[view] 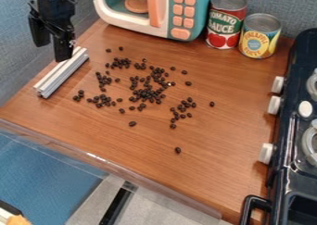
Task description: Sweep into pile
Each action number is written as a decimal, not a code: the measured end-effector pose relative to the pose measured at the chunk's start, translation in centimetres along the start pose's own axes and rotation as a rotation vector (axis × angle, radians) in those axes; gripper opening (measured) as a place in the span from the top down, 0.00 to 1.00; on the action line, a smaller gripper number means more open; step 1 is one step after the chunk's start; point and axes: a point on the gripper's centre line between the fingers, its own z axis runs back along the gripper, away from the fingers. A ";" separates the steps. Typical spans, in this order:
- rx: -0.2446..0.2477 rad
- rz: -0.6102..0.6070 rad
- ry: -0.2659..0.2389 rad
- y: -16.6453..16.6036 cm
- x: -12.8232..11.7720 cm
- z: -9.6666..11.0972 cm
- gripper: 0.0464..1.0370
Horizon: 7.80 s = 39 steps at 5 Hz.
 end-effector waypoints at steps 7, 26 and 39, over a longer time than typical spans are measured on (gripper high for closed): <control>-0.096 0.198 -0.104 0.2 0.3 -3.7 0.04; -0.245 0.202 -0.157 -17.6 3.8 -2.8 0.66; -0.096 0.568 -0.027 -0.8 5.0 -4.5 0.66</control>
